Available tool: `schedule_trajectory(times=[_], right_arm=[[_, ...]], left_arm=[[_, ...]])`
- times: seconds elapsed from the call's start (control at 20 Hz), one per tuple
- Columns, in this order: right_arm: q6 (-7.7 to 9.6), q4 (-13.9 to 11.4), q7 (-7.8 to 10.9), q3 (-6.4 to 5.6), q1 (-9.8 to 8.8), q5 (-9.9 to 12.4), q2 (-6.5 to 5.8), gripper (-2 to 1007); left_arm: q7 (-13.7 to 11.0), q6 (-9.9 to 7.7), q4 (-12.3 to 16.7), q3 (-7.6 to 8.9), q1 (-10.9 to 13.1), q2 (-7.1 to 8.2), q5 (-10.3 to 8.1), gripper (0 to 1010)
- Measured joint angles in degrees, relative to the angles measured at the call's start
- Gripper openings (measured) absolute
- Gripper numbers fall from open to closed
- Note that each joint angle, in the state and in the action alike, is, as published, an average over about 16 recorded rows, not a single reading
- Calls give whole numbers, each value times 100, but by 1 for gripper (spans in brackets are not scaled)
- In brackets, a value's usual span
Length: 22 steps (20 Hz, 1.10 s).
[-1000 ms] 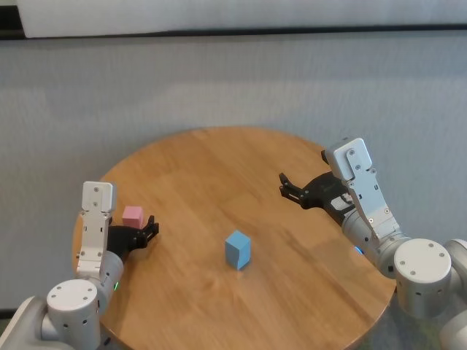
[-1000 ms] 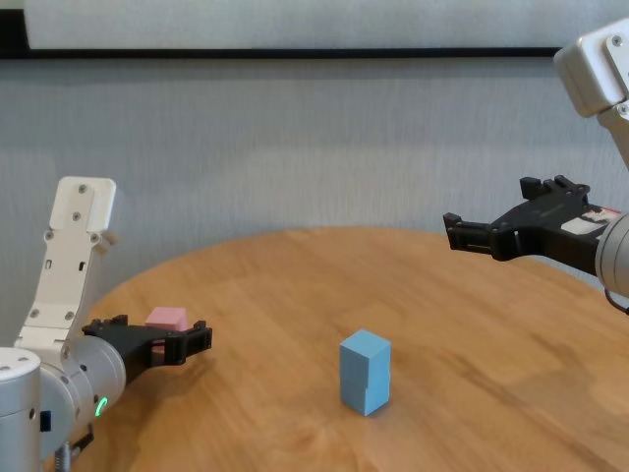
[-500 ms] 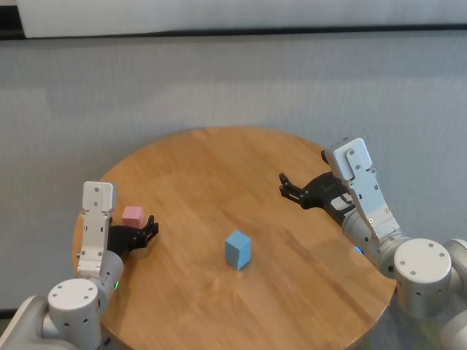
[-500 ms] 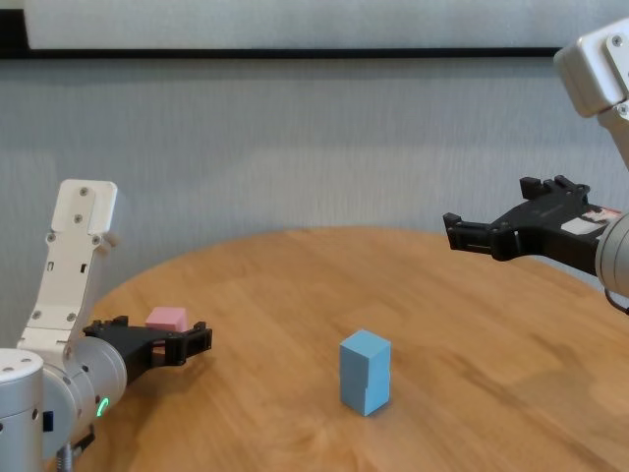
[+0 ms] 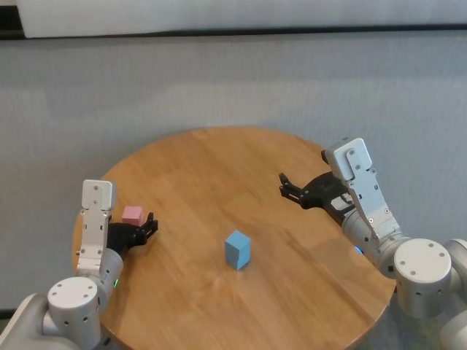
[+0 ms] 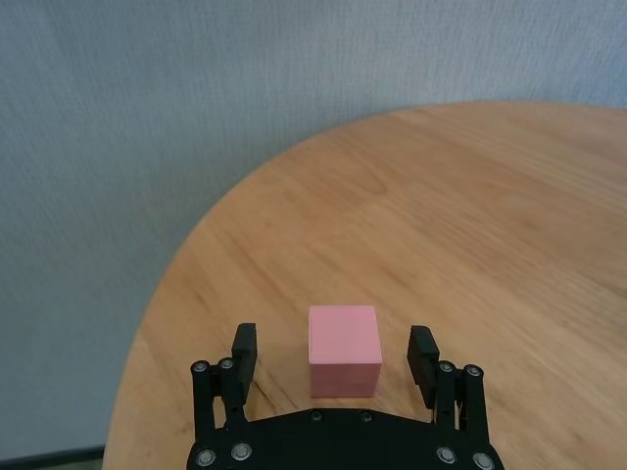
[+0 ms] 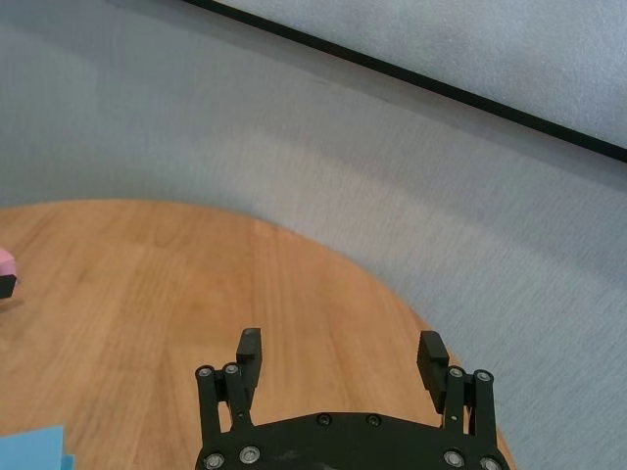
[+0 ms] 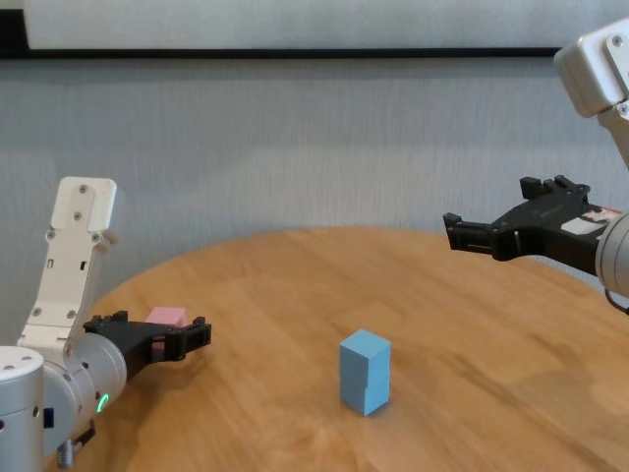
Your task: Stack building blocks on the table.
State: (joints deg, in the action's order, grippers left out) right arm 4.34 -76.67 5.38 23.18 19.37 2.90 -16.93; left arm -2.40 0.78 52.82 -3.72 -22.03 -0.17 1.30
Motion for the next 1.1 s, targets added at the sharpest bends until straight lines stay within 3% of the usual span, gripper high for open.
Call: schedule_trajectory(times=[0.7, 1.1], right_arm=[[0, 0, 0, 0, 0, 0, 0, 1005], [0, 0, 0, 0, 0, 0, 0, 1005]], left_arm=[[18, 40, -84, 19, -60, -4, -2, 997], [17, 37, -80, 17, -58, -6, -4, 914]])
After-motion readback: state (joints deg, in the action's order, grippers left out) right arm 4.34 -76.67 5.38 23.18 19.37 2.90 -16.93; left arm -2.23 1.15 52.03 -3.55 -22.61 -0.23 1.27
